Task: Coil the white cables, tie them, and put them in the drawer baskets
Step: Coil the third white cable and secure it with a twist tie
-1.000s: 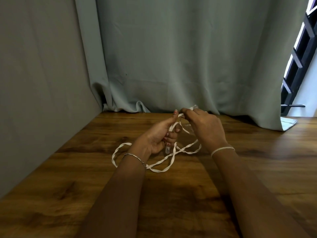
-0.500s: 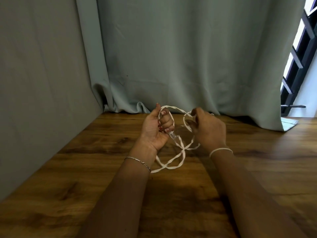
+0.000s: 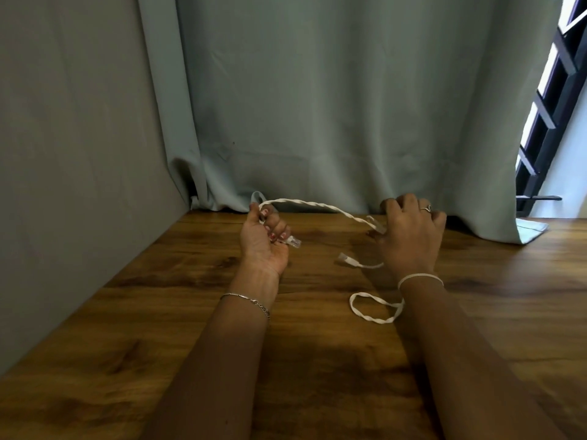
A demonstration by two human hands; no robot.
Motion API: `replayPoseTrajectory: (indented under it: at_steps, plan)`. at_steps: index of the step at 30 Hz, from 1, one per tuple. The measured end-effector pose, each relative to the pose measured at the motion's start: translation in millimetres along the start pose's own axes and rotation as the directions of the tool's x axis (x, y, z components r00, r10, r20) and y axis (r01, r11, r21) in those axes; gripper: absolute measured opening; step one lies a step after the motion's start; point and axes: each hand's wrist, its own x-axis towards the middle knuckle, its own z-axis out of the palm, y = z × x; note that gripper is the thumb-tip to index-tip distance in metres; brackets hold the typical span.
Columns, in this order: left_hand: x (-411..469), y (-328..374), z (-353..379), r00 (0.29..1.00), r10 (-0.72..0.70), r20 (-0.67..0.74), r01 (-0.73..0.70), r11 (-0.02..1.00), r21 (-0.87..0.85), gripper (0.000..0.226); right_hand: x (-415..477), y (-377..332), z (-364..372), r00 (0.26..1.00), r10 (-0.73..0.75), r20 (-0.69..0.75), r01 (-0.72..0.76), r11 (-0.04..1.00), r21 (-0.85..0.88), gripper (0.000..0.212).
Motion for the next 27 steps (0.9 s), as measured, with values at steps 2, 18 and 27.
replayPoseTrajectory:
  at_steps: [2, 18, 27]
  plan:
    - [-0.5, -0.1, 0.3, 0.999, 0.016, -0.051, -0.016, 1.0, -0.004, 0.048, 1.8, -1.4, -3.2, 0.999, -0.043, -0.012, 0.044, 0.999, 0.014, 0.047]
    - [-5.3, -11.3, -2.3, 0.969, -0.221, -0.115, 0.246, 0.919, 0.309, 0.047, 0.1, -3.2, 3.2, 0.956, 0.092, 0.277, -0.105, 0.994, 0.033, 0.006]
    - [-8.6, -21.1, 1.6, 0.952, -0.297, -0.072, 0.293, 0.822, 0.488, 0.049, -6.4, -30.3, -8.6, 0.981, -0.108, 0.16, 0.022, 0.887, 0.462, 0.03]
